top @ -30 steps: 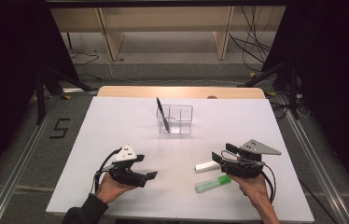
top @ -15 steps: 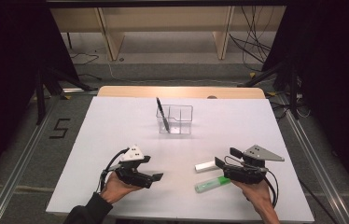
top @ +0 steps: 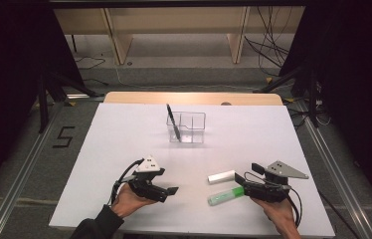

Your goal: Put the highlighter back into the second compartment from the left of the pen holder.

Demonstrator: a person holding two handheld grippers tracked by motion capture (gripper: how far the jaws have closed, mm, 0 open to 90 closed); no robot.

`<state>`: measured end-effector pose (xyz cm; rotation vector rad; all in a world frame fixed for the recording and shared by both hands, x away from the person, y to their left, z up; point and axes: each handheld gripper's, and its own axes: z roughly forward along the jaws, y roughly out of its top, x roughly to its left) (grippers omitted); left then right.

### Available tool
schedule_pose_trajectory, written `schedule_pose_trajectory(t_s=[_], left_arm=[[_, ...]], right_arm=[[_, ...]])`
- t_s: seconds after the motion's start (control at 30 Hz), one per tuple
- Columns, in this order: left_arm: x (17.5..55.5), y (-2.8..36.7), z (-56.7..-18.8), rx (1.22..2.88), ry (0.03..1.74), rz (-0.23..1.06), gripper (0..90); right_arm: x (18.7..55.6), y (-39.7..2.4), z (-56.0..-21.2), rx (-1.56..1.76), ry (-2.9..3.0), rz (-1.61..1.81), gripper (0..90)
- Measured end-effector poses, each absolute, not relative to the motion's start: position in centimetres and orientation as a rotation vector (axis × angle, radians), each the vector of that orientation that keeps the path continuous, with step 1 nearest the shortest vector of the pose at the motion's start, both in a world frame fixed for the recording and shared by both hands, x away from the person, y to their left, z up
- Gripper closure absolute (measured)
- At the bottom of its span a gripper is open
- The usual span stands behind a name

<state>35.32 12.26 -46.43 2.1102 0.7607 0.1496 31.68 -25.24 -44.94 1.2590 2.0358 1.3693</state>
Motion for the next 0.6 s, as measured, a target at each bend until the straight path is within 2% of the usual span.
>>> schedule_pose_trajectory(t_s=[0.4, 0.6], left_arm=[[35.8, 10.4, -46.4, 2.140, 0.760, 0.126, 15.8], [35.9, 8.0, -46.4, 2.170, 0.745, 0.068, 15.8]], right_arm=[[31.3, -26.1, -45.5, 1.288, 2.036, 1.366, 22.2], [31.1, -26.2, -45.6, 1.292, 2.038, 1.370, 21.9]])
